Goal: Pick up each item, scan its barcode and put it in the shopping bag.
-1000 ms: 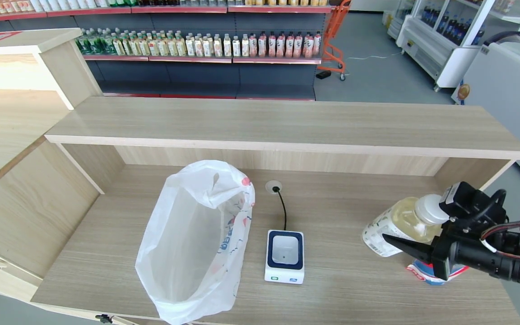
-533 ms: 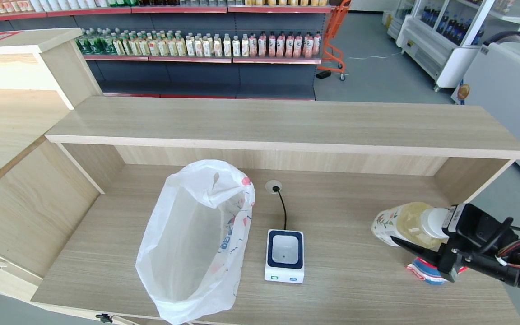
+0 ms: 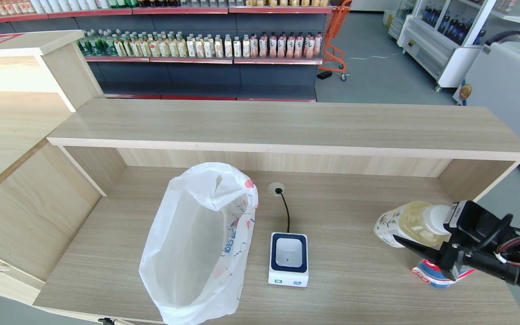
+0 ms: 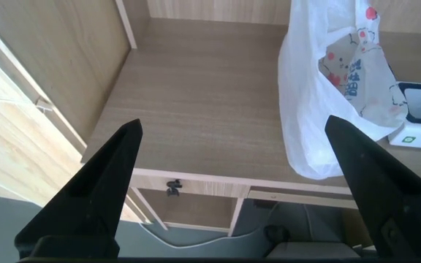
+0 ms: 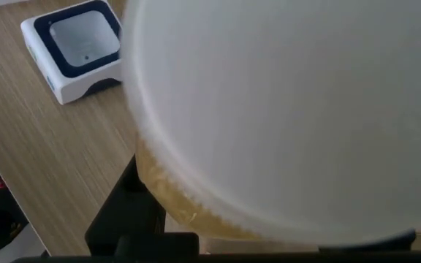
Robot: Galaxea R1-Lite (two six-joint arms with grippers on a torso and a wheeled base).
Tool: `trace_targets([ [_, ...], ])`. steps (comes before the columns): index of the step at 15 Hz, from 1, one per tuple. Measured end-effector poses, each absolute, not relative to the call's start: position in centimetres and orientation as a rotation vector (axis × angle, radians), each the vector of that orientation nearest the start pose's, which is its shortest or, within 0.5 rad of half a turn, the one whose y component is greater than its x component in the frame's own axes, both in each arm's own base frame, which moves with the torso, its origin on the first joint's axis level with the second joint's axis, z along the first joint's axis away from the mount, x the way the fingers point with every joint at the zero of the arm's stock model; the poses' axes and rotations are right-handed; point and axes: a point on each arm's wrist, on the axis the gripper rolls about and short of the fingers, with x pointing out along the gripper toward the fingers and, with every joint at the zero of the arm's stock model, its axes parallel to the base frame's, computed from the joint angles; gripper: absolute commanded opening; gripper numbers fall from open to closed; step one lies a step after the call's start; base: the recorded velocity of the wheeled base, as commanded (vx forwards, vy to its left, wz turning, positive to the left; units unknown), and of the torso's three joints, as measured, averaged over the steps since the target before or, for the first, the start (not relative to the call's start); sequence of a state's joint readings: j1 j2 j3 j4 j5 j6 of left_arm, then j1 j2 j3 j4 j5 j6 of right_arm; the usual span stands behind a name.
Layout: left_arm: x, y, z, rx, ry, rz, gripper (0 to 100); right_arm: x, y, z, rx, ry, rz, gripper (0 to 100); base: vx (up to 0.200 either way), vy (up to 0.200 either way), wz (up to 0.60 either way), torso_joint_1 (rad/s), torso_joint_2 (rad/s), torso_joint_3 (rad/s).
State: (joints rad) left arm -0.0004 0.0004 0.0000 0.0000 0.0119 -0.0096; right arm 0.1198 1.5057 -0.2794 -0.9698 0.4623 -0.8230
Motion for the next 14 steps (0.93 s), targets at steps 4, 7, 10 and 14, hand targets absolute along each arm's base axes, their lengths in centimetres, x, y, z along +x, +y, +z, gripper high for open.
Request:
trace_targets([
  [4,-2.3,0.0,7.5,-0.014,0.0,0.011,100,21.7,3.7,13.9,-0.742,-0.038,0.693,0,0.0,0.2,0.0,0.001,0.0,0.004],
  [7,-2.3,0.0,7.5,-0.009,0.0,0.011,100,22.6,3.9,13.5,-0.767,-0.052,0.707,0,0.0,0.0,0.0,0.0,0.0,0.0],
  [10,-2.3,0.0,7.5,-0.009,0.0,0.011,100,23.8,4.0,12.4,-0.815,-0.103,0.75,0,0.0,0.0,0.0,0.0,0.0,0.0],
  [14,-2.3,0.0,7.5,-0.009,0.0,0.011,100,25.4,4.2,10.5,-0.856,-0.223,0.852,0,0.0,0.0,0.0,0.0,0.0,0.0],
])
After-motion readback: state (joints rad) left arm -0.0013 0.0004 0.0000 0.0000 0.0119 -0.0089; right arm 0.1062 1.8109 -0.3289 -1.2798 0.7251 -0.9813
